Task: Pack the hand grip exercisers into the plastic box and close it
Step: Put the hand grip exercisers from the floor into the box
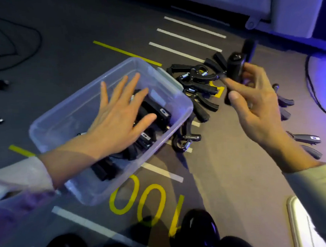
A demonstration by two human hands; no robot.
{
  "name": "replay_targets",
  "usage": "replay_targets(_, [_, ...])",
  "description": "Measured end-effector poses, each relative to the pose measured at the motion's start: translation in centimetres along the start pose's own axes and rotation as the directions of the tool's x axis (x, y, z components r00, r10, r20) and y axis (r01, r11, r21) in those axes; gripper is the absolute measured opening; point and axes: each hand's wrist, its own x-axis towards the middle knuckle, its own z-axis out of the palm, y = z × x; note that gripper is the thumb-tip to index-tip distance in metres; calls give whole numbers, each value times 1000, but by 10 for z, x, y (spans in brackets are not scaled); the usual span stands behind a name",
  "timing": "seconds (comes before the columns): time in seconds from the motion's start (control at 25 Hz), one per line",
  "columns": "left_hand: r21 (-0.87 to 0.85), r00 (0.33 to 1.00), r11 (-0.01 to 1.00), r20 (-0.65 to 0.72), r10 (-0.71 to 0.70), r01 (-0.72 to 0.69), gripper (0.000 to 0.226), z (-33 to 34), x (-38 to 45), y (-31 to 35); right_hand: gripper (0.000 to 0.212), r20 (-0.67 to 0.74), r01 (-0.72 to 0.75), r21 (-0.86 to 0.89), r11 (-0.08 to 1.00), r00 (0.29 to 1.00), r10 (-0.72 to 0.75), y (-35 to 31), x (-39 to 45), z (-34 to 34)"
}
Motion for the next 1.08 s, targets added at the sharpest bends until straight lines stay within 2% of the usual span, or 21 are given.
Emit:
replay_targets(0.12, [12, 990, 990, -34, -140, 141, 72, -12, -22, -40, 50, 54, 309, -147, 940, 951, -304, -53, 19, 23])
replay_targets(0.2, [6, 974, 975, -41, -223, 224, 73, -17, -39, -64, 54, 177, 450, -174, 876, 889, -421, -81, 24, 43])
replay_targets(0.28, [-1, 960, 960, -22, -281, 281, 75, -18, -55, -82, 54, 356, 545, -127, 829, 805, -475, -100, 24, 65])
replay_targets(0.36, [2, 952, 952, -6, -305, 305, 76, -15, -69, -94, 52, 525, 578, -53, 814, 710, -470, -112, 22, 86])
replay_targets(0.48, [12, 952, 953, 15, -304, 304, 74, -9, -84, -103, 54, 658, 661, -74, 747, 595, -461, -118, 23, 112])
replay_targets(0.64, [9, 951, 952, 54, -305, 305, 76, -1, -93, -108, 70, 877, 704, -153, 693, 420, -233, -116, 34, 133])
replay_targets(0.68, [2, 950, 952, 65, -306, 306, 77, 1, -94, -108, 74, 893, 698, -158, 698, 402, -200, -117, 37, 136])
replay_targets(0.8, [-23, 948, 951, 92, -305, 308, 79, 4, -96, -107, 77, 906, 644, -166, 747, 398, -142, -120, 40, 141])
replay_targets(0.88, [-42, 946, 949, 101, -308, 314, 80, 4, -97, -107, 77, 925, 590, -208, 780, 378, -40, -120, 39, 143])
replay_targets(0.92, [-51, 945, 947, 104, -311, 318, 80, 5, -97, -107, 78, 918, 536, -225, 813, 397, -8, -119, 39, 144])
replay_targets(1.0, [-57, 942, 944, 115, -317, 324, 79, 5, -97, -106, 74, 852, 333, -192, 923, 524, -11, -118, 37, 146])
replay_targets(1.04, [-55, 941, 944, 121, -316, 325, 80, 4, -97, -106, 64, 813, 216, -142, 966, 582, -11, -117, 35, 149])
replay_targets(1.08, [-56, 940, 944, 125, -317, 325, 81, 4, -96, -106, 53, 795, 119, -99, 988, 606, 6, -118, 34, 151])
